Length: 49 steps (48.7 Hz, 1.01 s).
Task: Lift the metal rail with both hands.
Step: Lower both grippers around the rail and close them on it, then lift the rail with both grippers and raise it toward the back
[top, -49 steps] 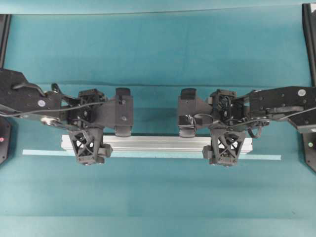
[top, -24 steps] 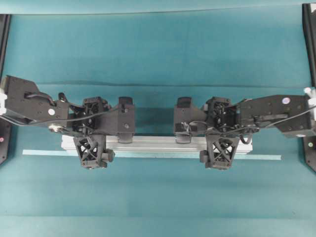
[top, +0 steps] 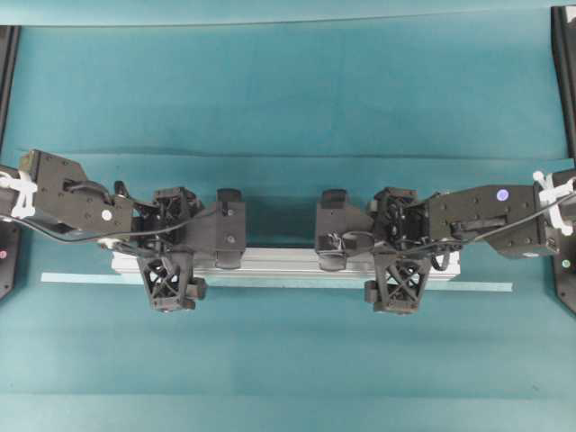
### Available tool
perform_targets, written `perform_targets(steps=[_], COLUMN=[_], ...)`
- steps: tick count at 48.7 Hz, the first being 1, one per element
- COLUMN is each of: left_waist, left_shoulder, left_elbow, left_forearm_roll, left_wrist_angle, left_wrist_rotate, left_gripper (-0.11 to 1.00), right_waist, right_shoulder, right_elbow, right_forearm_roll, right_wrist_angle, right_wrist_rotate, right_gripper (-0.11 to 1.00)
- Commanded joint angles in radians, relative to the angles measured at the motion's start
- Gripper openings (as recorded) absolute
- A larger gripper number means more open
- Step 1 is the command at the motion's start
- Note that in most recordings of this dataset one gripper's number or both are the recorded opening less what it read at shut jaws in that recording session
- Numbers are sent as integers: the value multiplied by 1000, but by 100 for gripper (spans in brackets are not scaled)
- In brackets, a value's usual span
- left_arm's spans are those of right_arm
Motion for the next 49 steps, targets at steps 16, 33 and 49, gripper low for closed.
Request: perform_targets(steps=[16,33,49], left_waist=[2,-32,-32], left_shoulder=[-6,-21,-21], left_elbow=[-3,3,0], left_forearm_roll=[3,3,3], left_wrist_angle=[-8,-6,-6], left_wrist_rotate=[-9,25,25], left_gripper=[97,36,36], right_waist=[2,2,2], right_shoulder=[11,11,9], right_elbow=[12,6,12], right_forearm_roll=[0,0,0], right_wrist_angle=[-40,-31,-23], right_wrist_rotate=[5,0,-2], right_gripper=[95,38,39])
